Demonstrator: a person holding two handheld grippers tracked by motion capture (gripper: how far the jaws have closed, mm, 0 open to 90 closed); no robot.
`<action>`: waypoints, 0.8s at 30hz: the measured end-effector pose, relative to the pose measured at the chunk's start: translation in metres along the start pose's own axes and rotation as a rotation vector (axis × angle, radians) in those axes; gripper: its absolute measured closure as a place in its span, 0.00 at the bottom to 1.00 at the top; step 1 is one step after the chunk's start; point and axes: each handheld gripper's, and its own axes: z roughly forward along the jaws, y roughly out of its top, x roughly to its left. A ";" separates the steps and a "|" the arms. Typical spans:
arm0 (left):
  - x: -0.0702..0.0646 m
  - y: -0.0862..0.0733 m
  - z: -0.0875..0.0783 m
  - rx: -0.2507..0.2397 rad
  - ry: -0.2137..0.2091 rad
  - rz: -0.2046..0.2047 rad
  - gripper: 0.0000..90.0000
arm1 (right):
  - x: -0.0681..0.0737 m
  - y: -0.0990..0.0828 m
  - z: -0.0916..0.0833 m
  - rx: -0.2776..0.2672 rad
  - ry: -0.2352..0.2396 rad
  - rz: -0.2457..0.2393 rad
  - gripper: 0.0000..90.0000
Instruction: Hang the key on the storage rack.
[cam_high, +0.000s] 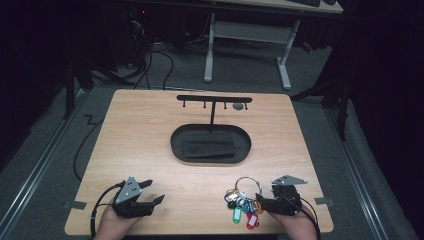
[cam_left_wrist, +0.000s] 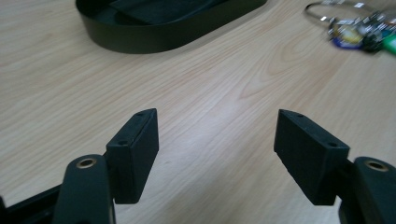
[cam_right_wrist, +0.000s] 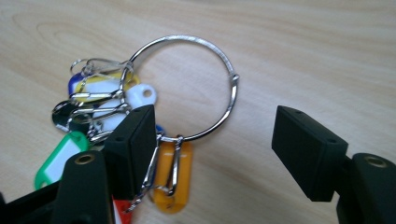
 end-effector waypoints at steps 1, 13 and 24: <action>-0.002 0.001 0.000 0.004 0.007 0.021 0.35 | 0.001 0.002 0.001 0.018 -0.011 -0.002 0.35; -0.006 -0.003 -0.001 0.024 0.020 0.054 0.34 | 0.006 0.017 0.013 0.166 -0.030 -0.024 0.35; -0.008 -0.004 -0.001 0.043 0.026 0.066 0.35 | 0.013 0.040 0.010 0.273 -0.059 -0.133 0.35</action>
